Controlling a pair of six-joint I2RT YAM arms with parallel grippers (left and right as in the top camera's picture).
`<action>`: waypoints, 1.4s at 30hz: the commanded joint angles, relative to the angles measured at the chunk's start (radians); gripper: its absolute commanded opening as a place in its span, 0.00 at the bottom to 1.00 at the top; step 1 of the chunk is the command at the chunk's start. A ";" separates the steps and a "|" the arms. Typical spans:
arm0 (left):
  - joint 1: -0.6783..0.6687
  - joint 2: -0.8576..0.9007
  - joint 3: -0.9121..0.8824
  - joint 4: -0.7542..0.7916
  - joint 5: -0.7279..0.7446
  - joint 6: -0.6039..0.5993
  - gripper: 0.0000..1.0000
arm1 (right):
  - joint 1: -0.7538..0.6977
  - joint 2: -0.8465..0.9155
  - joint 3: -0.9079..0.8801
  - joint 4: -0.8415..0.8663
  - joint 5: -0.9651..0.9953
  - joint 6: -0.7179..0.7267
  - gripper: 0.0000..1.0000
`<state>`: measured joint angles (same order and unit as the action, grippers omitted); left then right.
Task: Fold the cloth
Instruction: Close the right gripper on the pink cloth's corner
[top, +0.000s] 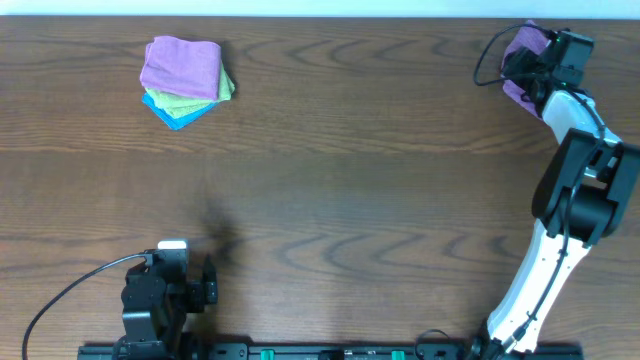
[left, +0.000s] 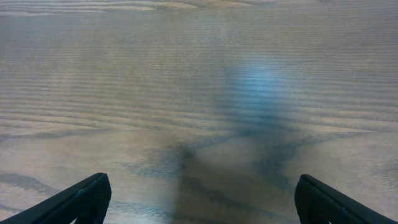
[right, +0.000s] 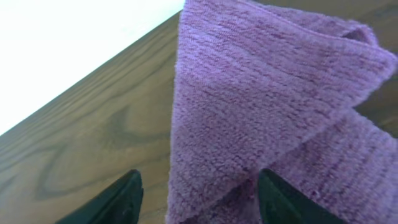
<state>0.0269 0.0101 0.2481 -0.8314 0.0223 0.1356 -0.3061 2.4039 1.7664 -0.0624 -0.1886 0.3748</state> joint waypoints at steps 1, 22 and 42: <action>-0.002 -0.006 -0.006 -0.059 -0.003 0.025 0.95 | 0.006 -0.040 0.016 0.006 0.046 -0.001 0.62; -0.002 -0.006 -0.006 -0.059 -0.003 0.025 0.96 | 0.011 0.028 0.016 0.050 0.087 -0.001 0.75; -0.002 -0.006 -0.006 -0.059 -0.003 0.025 0.96 | 0.019 0.074 0.016 0.074 0.087 -0.001 0.57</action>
<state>0.0269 0.0101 0.2481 -0.8314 0.0223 0.1356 -0.2970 2.4481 1.7664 0.0105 -0.1036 0.3763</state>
